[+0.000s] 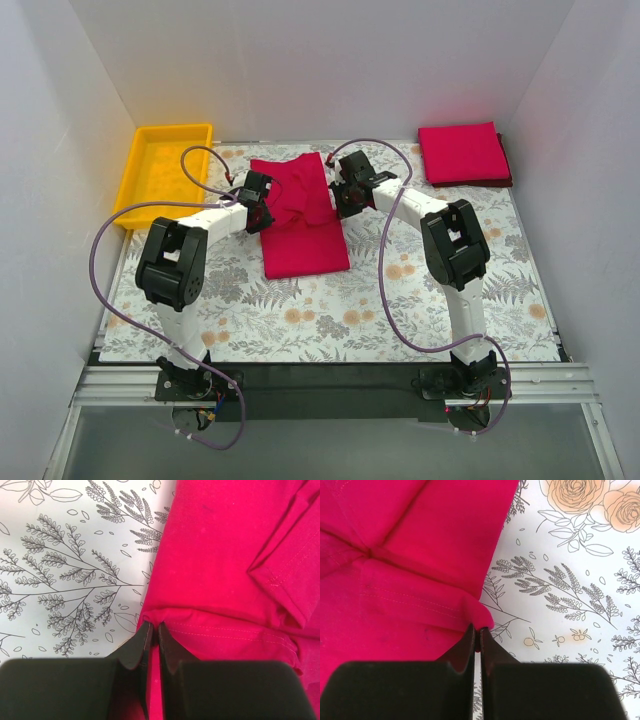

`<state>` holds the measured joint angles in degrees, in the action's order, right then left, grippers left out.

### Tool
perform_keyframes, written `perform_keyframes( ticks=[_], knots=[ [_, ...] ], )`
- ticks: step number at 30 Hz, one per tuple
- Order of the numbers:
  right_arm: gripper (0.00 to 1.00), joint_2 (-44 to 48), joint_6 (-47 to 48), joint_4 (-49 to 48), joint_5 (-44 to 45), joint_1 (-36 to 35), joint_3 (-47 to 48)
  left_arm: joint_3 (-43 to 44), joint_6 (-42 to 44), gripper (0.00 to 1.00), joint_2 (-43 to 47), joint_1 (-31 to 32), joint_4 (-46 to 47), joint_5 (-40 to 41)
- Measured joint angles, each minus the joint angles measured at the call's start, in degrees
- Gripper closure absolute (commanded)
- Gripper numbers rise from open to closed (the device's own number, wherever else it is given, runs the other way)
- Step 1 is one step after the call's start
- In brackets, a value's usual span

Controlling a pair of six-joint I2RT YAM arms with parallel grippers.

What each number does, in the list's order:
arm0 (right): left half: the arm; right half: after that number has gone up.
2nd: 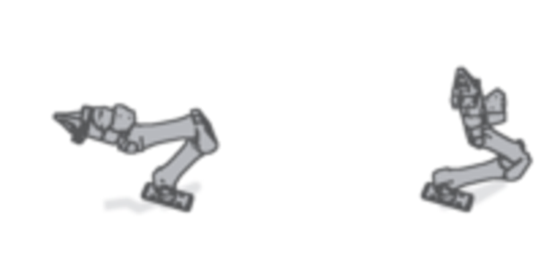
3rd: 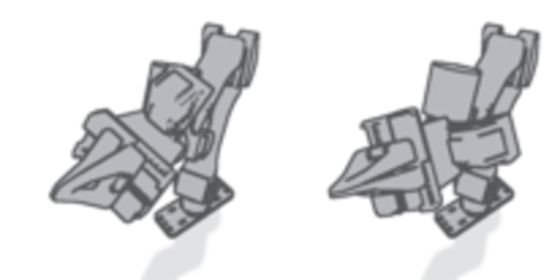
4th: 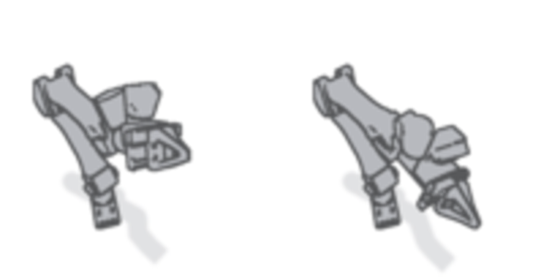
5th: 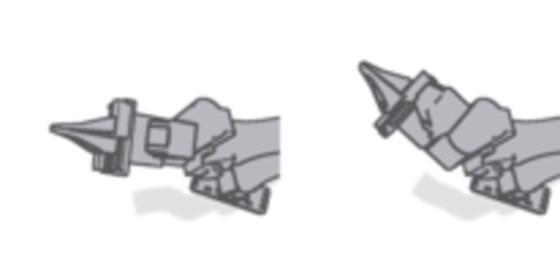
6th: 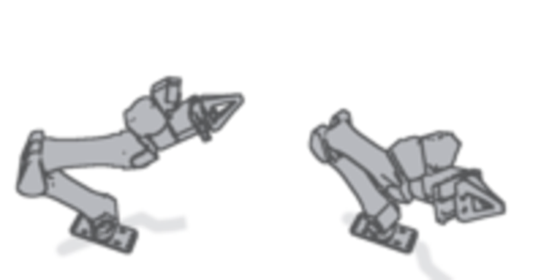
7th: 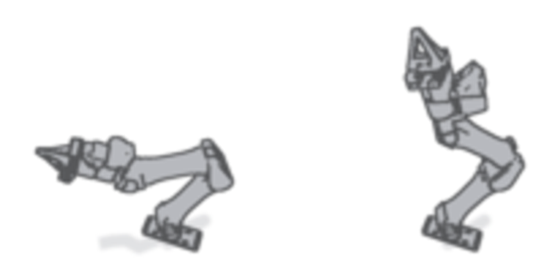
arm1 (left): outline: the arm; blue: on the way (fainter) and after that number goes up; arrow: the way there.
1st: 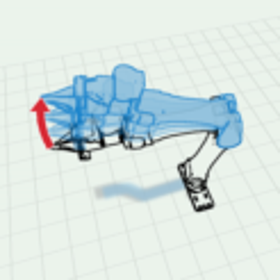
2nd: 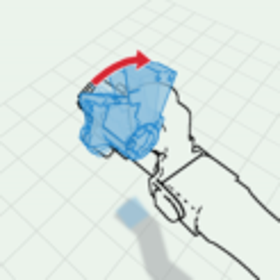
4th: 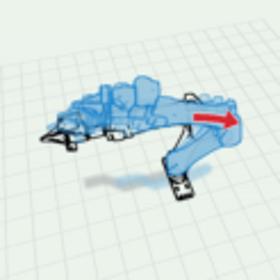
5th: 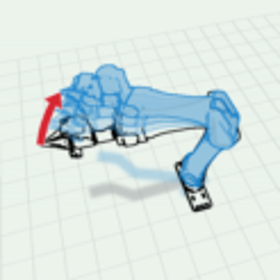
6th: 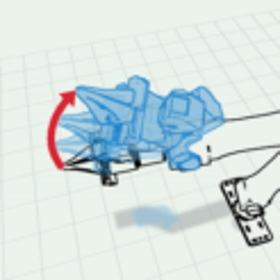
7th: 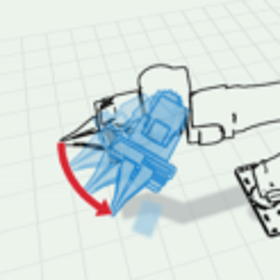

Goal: Fold and stack the t-shirts
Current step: Fold the tshirt

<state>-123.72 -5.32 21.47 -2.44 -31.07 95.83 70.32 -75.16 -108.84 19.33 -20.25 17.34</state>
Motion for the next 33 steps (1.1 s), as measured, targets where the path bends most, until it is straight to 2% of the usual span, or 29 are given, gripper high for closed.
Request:
perform_keyframes(
  ticks=[13, 17, 18, 22, 23, 25, 26, 27, 30, 33],
  knots=[
    [0.98, 0.0, 0.0, -2.1, -0.1, 0.0, -0.1, -0.4, -0.5, 1.00, 1.4, 0.0, 0.0, 1.4],
    [0.94, 0.0, 0.0, -2.4, -0.1, 0.0, -0.1, -0.4, -0.6, 1.00, -0.3, 0.0, 0.2, 1.6],
    [0.91, 0.0, 0.1, -2.5, -0.1, 0.0, -0.1, -0.4, -0.7, 0.98, -0.7, 0.0, 0.3, 1.7],
    [0.80, 0.0, 0.8, -2.9, 0.0, 0.0, -0.1, 0.1, -1.1, 0.86, -1.1, 0.0, 0.2, 2.2],
    [0.75, 0.0, 1.1, -2.9, 0.4, 0.0, -0.1, 0.2, -1.2, 0.84, -1.1, 0.0, 0.0, 2.6],
    [0.70, 0.2, 1.4, -3.3, 1.2, 0.2, -0.4, 0.3, -1.0, 0.72, -1.1, -0.1, -0.6, 3.5],
    [0.64, 0.6, 1.6, -4.1, 1.7, 0.3, -1.2, 0.3, -0.9, 0.68, -1.1, -0.2, -0.9, 3.7],
    [0.63, 1.3, 1.7, -4.4, 2.1, 0.3, -2.2, 0.4, -0.8, 0.58, -1.0, -0.3, -1.4, 3.9],
    [0.61, 4.6, 2.3, -4.9, 3.5, 0.3, -5.9, 0.5, -0.5, 0.42, -0.2, -0.5, -3.2, 3.9],
    [0.61, 8.5, 2.3, -5.5, 4.3, -0.5, -8.6, 0.5, -0.9, 0.40, 2.5, -0.3, -5.6, 3.7]
  ],
)
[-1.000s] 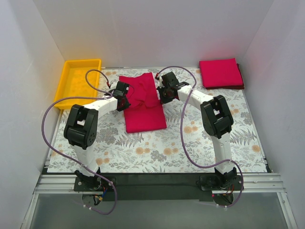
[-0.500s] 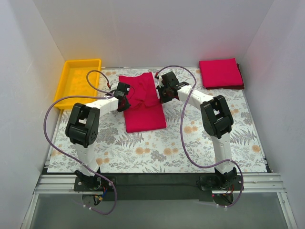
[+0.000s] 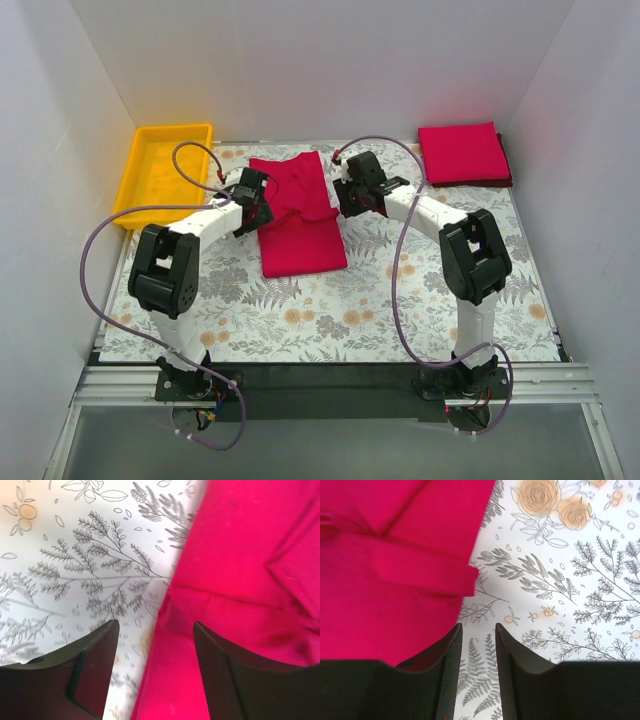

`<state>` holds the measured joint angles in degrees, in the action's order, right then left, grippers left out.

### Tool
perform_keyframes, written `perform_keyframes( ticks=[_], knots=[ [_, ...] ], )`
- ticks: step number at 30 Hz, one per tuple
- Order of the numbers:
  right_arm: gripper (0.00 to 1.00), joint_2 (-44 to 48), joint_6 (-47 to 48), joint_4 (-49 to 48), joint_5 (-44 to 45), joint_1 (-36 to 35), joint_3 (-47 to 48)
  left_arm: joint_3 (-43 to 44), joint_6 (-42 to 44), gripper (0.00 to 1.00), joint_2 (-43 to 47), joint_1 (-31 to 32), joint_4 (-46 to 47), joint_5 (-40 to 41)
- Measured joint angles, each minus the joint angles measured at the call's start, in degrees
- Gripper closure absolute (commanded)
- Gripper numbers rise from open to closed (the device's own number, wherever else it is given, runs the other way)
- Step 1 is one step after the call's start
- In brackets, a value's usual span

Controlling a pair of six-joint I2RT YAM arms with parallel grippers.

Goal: Fold and stack the t-shirts
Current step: Fold the tshirt

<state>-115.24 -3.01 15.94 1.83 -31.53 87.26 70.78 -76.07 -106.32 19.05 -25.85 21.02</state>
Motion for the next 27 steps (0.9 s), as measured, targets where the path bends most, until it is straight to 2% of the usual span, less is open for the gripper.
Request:
perform_keyframes(
  ticks=[3, 7, 9, 11, 18, 27],
  knots=[
    [0.62, 4.4, -0.3, -2.4, -0.7, -1.4, -3.0, -0.8, -1.1, 0.43, 5.0, 1.8, -1.1, -0.1],
    [0.74, 7.5, -1.6, -6.4, -4.2, -3.8, -6.0, -4.0, -4.2, 0.75, 13.0, 7.5, -0.9, -1.4],
    [0.77, 7.3, -2.5, -8.1, -5.9, -4.8, -6.9, -6.4, -5.6, 0.83, 15.4, 10.6, -0.5, -2.8],
    [0.79, 6.6, -3.1, -9.0, -7.5, -5.7, -7.3, -9.4, -6.8, 0.88, 16.1, 13.1, 0.9, -4.4],
    [0.80, 0.2, -4.6, -12.8, -11.1, -6.8, -7.0, -16.2, -9.7, 0.92, 10.1, 14.1, 1.7, -7.3],
    [0.80, -7.8, -5.2, -13.1, -12.4, -6.8, -1.4, -18.9, -11.8, 0.94, 11.5, 14.1, 4.9, -8.5]
  ],
)
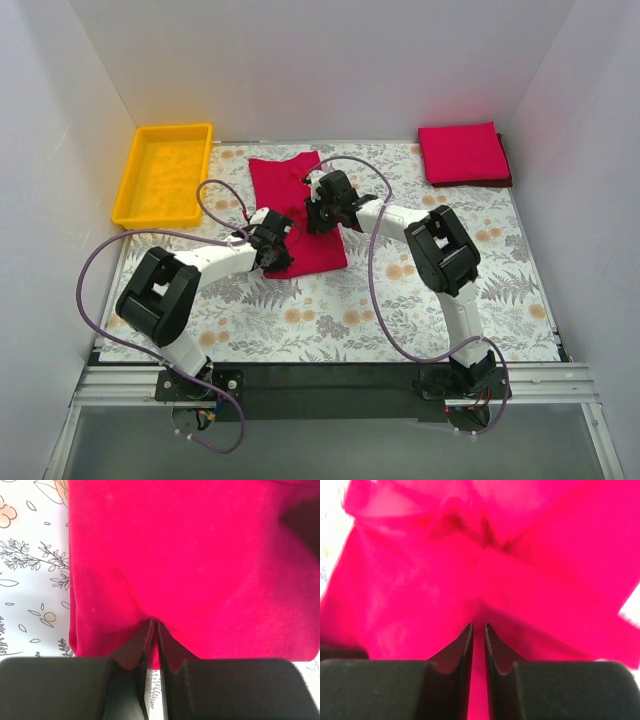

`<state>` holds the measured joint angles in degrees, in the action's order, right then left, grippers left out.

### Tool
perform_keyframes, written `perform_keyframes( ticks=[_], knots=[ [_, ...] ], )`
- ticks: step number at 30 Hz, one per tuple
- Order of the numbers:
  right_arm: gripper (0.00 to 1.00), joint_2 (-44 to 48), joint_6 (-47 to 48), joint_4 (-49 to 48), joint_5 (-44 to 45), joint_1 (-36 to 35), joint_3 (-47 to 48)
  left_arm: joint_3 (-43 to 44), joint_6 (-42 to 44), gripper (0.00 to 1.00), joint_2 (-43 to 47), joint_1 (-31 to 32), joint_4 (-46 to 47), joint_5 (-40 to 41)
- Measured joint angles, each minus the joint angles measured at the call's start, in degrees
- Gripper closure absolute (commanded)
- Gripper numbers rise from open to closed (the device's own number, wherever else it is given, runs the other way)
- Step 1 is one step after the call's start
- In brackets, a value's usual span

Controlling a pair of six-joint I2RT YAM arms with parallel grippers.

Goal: Fold and stack the t-shirts
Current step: Fold the tshirt

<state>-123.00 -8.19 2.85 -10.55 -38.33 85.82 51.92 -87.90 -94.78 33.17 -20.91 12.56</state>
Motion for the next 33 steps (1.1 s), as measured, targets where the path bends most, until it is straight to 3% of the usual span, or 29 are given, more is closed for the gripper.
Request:
perform_keyframes(
  ticks=[10, 13, 16, 23, 33],
  knots=[
    [0.77, -12.4, 1.3, 0.4, 3.8, 1.0, 20.9, -4.6, -0.6, 0.94, 3.6, 0.0, 2.4, -2.8],
    [0.76, -12.2, 2.2, 0.9, 4.4, 1.5, 22.0, -6.7, -0.7, 0.95, 5.8, 0.0, 2.3, -4.1],
    [0.76, -7.9, 2.4, 1.1, 3.5, 1.9, 17.4, -9.7, -0.9, 0.94, 9.2, 0.2, 1.4, -5.8],
    [0.76, 10.6, 1.1, -1.2, -1.0, -0.9, -4.1, -15.4, -1.5, 0.94, 16.5, 0.6, -1.7, -9.3],
    [0.77, 11.5, -2.2, -5.9, -3.7, -9.0, -15.2, -16.7, -2.6, 0.94, 18.4, 0.6, -3.1, -10.3]
  ],
)
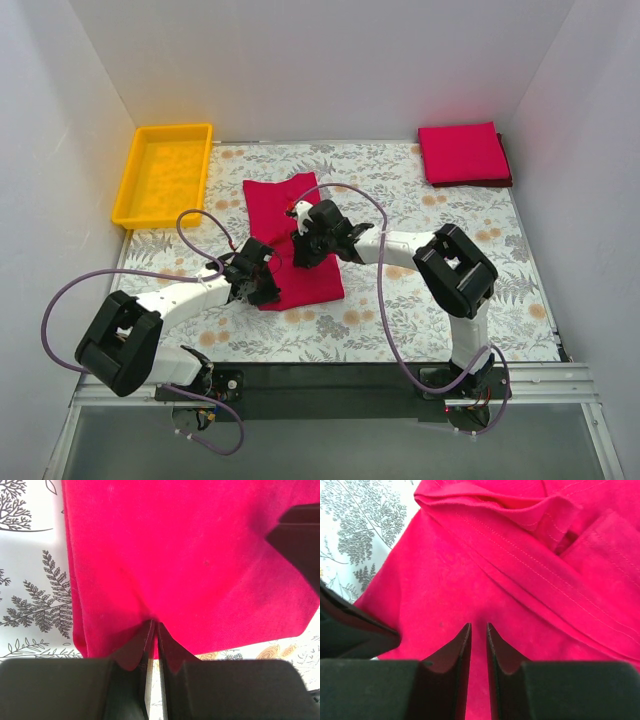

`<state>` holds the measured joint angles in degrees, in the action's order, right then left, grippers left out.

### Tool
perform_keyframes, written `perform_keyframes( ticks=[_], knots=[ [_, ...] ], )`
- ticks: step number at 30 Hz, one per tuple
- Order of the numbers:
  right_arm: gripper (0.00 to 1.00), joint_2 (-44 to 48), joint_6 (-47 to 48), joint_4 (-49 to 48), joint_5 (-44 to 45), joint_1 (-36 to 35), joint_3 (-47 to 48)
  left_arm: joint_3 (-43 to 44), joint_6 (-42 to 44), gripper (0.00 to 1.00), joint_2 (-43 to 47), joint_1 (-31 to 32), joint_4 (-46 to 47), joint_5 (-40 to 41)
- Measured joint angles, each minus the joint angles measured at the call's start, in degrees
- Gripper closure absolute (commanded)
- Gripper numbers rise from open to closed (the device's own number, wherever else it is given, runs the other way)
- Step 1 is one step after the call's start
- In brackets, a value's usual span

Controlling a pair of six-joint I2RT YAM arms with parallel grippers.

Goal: Fold and stack the t-shirts
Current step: Fold the tshirt

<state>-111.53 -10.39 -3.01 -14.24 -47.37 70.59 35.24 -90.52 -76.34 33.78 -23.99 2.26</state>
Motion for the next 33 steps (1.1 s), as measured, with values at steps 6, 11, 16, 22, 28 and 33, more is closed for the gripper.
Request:
perform_keyframes(
  ticks=[6, 11, 16, 22, 28, 33],
  knots=[
    [0.77, -2.9, 0.3, -1.7, 3.5, -0.4, 0.3, -0.1, -0.2, 0.94, 0.1, 0.0, -0.2, -0.2],
    [0.77, -4.9, 1.7, -2.0, 7.3, -0.4, 2.9, -0.5, -0.2, 0.94, 0.9, 0.0, -0.8, -0.3],
    [0.77, -8.0, 3.6, -2.1, 10.9, -0.3, 7.3, -1.6, -0.2, 0.94, 2.1, 0.0, -1.0, -0.8],
    [0.76, -12.2, 5.7, -1.5, 14.1, 1.2, 14.3, -2.9, -0.4, 0.94, 3.7, 0.0, -0.4, -1.3],
    [0.74, -16.1, 6.3, -1.6, 13.9, 5.7, 23.8, -3.8, -0.9, 0.83, 5.7, 0.0, -1.4, -1.9],
    [0.70, -12.9, 5.2, -1.9, 9.9, 10.4, 22.2, -2.8, -1.3, 0.73, 6.8, 0.1, -3.9, -2.2]
  ],
)
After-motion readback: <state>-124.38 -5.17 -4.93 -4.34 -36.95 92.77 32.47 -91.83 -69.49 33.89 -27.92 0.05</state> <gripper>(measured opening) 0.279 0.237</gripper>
